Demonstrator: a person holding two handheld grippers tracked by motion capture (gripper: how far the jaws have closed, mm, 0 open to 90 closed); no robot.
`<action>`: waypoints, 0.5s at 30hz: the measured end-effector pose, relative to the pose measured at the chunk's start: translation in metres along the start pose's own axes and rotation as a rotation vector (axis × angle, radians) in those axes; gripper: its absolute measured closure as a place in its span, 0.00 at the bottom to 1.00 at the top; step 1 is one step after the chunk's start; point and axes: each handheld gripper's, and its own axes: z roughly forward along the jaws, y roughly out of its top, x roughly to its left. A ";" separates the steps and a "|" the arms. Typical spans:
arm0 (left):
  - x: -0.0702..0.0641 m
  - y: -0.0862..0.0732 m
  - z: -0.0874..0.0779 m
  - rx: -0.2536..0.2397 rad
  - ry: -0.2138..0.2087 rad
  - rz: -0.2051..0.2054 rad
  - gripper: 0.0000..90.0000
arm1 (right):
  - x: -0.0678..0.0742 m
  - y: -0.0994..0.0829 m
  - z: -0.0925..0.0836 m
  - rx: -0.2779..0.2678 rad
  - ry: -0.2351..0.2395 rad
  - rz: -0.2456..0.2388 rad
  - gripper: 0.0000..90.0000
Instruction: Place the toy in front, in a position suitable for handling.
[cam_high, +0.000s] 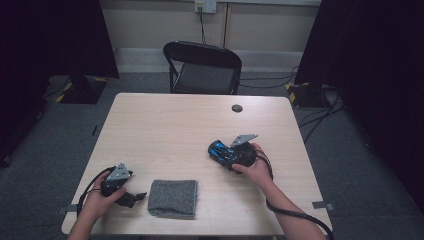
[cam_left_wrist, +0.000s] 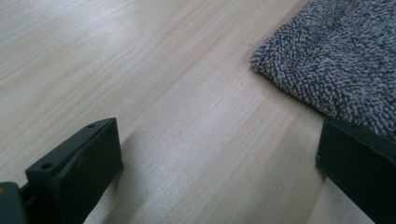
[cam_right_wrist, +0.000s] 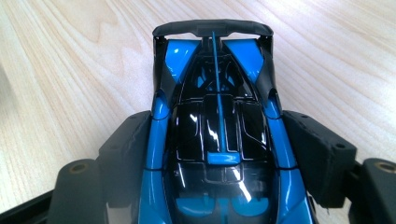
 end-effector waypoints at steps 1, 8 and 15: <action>0.000 0.000 0.000 0.001 -0.001 0.000 0.00 | 0.000 0.000 0.000 0.001 0.001 0.001 0.30; 0.000 0.000 0.000 0.000 -0.001 0.000 0.00 | -0.001 -0.002 0.000 -0.010 0.002 -0.002 0.30; 0.000 0.000 0.000 0.001 -0.001 0.000 0.00 | 0.000 -0.007 -0.002 -0.026 -0.003 0.020 0.30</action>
